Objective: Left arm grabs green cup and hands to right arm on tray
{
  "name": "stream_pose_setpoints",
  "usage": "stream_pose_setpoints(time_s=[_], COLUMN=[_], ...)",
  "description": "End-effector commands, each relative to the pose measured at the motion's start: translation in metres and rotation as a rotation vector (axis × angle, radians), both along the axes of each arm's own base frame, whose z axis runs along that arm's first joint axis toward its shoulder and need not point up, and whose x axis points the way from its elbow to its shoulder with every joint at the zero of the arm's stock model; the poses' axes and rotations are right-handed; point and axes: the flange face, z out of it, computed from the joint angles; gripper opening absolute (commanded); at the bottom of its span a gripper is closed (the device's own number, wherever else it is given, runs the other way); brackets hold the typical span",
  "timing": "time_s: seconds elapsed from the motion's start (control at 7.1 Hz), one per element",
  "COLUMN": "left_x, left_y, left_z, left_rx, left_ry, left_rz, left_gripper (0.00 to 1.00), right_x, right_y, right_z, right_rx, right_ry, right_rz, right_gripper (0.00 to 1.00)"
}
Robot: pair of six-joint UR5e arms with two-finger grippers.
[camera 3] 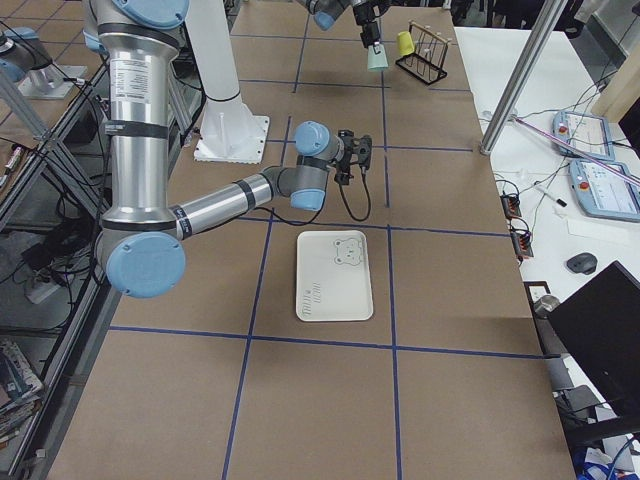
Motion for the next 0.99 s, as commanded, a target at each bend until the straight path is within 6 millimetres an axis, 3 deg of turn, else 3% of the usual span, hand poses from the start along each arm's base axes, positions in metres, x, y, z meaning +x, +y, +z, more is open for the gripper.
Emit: stream_pose_setpoints(time_s=[0.0,0.28,0.56,0.85], left_x=[0.025,0.045,0.058,0.069], left_y=[0.038,0.069,0.104,0.129], left_z=[-0.018,-0.024,-0.023,-0.016], left_rx=[-0.031,0.011,0.110,0.172], left_ry=[0.209,0.363,0.495,0.596], left_rz=[0.065,0.128,0.216,0.276], left_gripper=[0.31,0.31,0.31,0.31], right_x=[-0.062,-0.098,-0.129,-0.139], right_y=[0.044,0.069,0.086,0.089], right_z=[-0.030,-0.041,-0.088,-0.112], right_rx=[0.047,0.075,0.084,0.039], right_ry=[-0.305,-0.543,-0.692,-0.765], right_rz=[-0.071,-0.145,-0.144,-0.149], right_gripper=[1.00,1.00,1.00,1.00])
